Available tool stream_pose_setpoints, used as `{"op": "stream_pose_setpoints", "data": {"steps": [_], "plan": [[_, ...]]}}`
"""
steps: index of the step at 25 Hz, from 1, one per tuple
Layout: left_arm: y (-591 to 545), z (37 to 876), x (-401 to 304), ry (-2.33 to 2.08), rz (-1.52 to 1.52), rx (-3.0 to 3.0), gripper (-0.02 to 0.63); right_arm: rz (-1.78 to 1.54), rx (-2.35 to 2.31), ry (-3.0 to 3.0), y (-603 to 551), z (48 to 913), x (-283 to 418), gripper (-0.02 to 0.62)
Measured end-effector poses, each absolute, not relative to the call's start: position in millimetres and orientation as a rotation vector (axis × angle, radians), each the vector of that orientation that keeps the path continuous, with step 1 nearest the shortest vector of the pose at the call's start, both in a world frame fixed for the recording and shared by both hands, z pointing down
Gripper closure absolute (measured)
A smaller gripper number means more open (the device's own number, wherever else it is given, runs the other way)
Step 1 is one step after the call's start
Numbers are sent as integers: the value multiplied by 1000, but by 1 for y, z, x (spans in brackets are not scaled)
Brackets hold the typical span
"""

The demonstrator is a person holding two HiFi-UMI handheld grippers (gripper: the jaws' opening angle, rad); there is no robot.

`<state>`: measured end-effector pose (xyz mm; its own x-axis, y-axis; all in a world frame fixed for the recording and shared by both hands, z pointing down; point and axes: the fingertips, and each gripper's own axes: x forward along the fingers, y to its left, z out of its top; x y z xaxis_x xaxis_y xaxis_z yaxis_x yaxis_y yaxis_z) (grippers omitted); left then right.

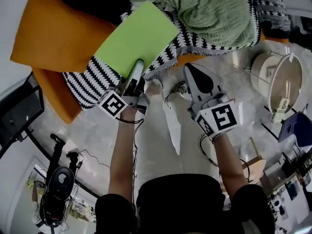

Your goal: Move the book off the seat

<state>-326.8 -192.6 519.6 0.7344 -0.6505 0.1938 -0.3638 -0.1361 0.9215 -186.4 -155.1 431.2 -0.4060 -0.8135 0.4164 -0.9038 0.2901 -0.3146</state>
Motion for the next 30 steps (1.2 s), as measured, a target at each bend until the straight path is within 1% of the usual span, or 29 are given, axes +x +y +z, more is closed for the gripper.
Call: {"op": "stream_pose_setpoints", "data": {"steps": [6,11,18,23,27,30], "plan": [[-163,442,-296,-755,-366,1723,454,708,1675,-2433,-126,360,-161,580],[-125,403,-250,-716,-371,1672,454,690,1800,-2455,-103,308,-136,580],[-74,335,-189,-617,-404,1632,454,646,1891,-2507,-74,234,-124,580],[-61,284,-161,-559,-335,1791,454,499,1901,-2559,-59,176,-115,580],[-48,238,-141,-482,-386,1755,454,390,1952,-2581,-44,130,-104,581],[-48,217,-131,-444,-362,1815,454,304,2003,-2566,-36,104,-92,580]]}}
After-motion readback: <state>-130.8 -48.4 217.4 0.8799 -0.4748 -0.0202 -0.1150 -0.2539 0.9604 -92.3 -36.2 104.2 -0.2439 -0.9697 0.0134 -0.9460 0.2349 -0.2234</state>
